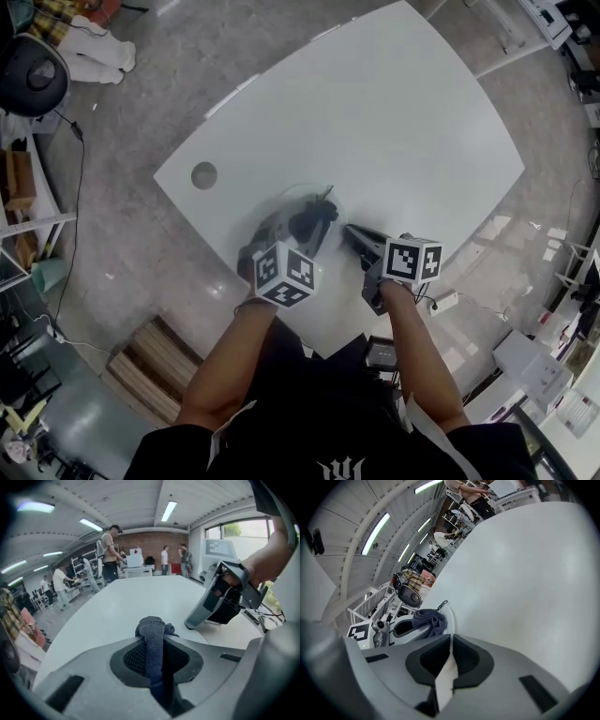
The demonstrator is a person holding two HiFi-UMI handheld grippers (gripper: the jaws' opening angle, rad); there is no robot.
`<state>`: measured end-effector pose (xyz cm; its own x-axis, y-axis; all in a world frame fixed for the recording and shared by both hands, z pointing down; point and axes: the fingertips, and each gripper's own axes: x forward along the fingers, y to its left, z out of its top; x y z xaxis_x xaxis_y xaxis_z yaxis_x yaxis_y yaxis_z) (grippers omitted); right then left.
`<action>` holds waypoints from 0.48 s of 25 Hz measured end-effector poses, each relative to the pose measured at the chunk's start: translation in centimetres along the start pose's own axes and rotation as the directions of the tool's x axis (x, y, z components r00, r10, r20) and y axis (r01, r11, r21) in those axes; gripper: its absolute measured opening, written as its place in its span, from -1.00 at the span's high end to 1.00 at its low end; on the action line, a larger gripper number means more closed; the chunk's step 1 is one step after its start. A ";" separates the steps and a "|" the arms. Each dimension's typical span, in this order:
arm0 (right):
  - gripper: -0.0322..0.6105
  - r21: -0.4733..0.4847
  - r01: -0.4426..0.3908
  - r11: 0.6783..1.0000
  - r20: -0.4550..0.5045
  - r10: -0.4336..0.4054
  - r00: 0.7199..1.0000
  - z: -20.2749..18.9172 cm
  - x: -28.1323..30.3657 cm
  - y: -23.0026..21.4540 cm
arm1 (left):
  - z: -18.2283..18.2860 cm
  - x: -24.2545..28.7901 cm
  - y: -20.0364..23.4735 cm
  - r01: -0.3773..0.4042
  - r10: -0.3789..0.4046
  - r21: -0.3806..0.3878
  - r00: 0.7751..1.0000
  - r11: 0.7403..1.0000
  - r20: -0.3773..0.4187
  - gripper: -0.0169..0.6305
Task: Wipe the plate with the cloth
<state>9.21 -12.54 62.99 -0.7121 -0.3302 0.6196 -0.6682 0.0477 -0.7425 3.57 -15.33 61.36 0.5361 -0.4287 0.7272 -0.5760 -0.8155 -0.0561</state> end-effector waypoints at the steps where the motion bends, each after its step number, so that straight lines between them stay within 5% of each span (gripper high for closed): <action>1: 0.85 0.000 0.000 1.000 0.000 0.000 1.000 -0.1 -0.1 0.0 | -0.2 -0.1 0.6 -0.026 0.026 -0.012 1.000 1.000 -0.004 0.79; 12: 0.85 -0.002 0.012 1.000 0.026 -0.012 1.000 -0.1 -0.2 -0.1 | -4.1 -4.6 2.5 -0.071 0.085 0.129 0.990 0.989 -0.110 0.79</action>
<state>9.38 -12.37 63.03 -0.6980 -0.3549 0.6219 -0.6774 0.0457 -0.7342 -2.89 -13.82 60.62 0.4141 -0.4511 0.7906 -0.5279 -0.8266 -0.1952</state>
